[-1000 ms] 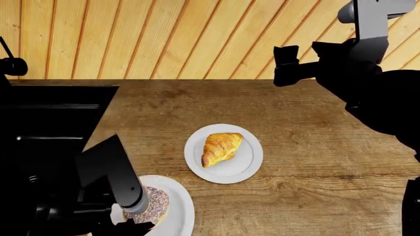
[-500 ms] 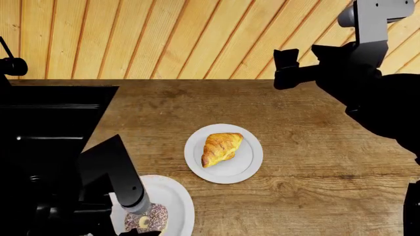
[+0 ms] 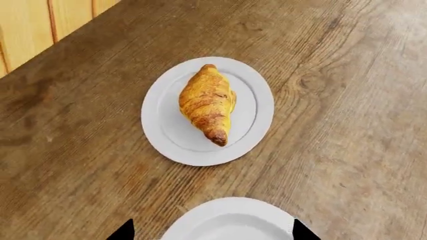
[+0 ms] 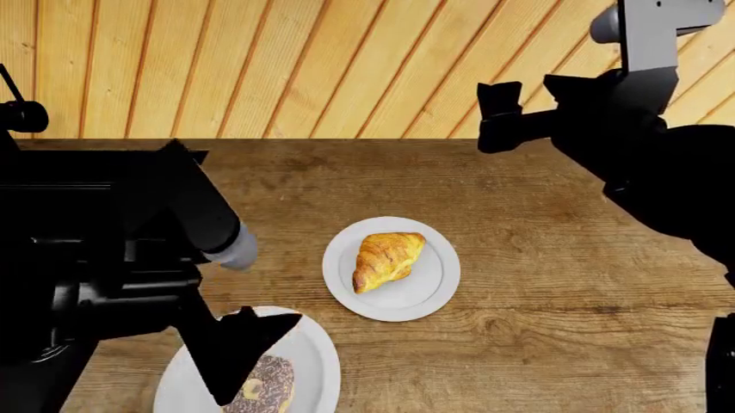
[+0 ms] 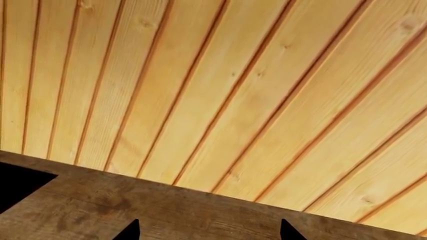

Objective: Place the pastries on the plates.

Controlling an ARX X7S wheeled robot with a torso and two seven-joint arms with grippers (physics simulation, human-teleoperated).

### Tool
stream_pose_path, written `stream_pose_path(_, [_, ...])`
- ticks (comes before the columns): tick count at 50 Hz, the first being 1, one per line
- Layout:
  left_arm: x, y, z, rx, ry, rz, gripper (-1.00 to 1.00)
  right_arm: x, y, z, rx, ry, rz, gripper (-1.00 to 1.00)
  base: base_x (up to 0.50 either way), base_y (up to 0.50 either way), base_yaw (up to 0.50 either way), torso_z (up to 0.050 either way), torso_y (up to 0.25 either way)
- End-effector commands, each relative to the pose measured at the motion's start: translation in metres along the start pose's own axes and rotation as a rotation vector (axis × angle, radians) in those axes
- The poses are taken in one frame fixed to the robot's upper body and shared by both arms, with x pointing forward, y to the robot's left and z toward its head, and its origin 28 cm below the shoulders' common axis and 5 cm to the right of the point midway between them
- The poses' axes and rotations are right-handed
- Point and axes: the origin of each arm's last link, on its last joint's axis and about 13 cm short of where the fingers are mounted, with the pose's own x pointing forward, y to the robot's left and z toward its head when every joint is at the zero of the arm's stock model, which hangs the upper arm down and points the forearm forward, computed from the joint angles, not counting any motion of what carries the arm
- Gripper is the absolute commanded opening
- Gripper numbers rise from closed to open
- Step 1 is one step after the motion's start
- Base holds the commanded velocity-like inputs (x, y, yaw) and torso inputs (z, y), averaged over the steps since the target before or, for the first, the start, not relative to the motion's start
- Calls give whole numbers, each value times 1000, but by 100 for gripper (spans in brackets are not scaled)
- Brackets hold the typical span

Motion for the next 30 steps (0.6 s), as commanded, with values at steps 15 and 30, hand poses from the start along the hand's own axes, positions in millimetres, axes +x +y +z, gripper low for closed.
stream_pose_path(15, [17, 48, 49, -248, -242, 413, 100, 9, -1, 22, -23, -39, -46, 100, 0, 0, 0, 0, 0])
stream_pose_path(30, [14, 68, 74, -251, -283, 584, 100, 19, -1, 54, -5, -45, -76, 100, 0, 0, 0, 0, 1])
